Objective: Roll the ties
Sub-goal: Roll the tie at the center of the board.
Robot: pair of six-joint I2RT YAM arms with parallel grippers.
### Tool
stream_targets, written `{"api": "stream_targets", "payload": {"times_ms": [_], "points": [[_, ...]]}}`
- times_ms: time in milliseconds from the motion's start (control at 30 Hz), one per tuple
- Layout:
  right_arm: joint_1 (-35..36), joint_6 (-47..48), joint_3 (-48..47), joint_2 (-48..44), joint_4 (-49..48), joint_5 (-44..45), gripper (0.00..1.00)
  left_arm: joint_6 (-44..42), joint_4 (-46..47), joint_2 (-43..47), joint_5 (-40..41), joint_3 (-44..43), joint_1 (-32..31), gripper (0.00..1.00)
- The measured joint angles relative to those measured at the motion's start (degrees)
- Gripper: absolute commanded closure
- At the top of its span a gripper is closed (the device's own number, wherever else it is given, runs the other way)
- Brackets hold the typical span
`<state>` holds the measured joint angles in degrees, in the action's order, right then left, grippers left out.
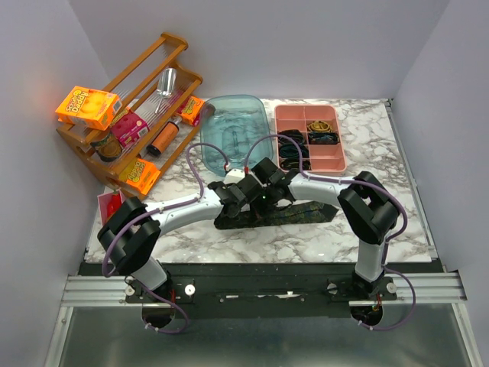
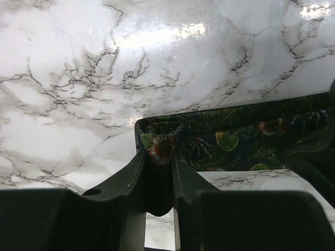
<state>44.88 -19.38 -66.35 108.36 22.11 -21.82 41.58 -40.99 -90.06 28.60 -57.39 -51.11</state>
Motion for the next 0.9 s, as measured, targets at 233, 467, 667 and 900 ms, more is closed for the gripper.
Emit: {"api": "stream_targets", "payload": {"times_ms": [233,467,667,900], "points": [[0.0,0.0,0.0,0.0,-0.1,1.0,0.99,-0.1,-2.8,-0.7,3.0,0.0,0.0,0.87],[0.1,0.0,0.0,0.0,-0.2,1.0,0.99,-0.1,-5.7,-1.8,5.7,-0.1,0.0,0.91],[0.1,0.1,0.0,-0.7,-0.1,1.0,0.99,-0.3,-7.9,-1.9,7.6,-0.1,0.2,1.00],[-0.6,-0.3,1.0,-5.3,-0.8,1.0,0.99,-1.5,-10.6,-1.9,10.6,-0.3,1.2,1.00]]}}
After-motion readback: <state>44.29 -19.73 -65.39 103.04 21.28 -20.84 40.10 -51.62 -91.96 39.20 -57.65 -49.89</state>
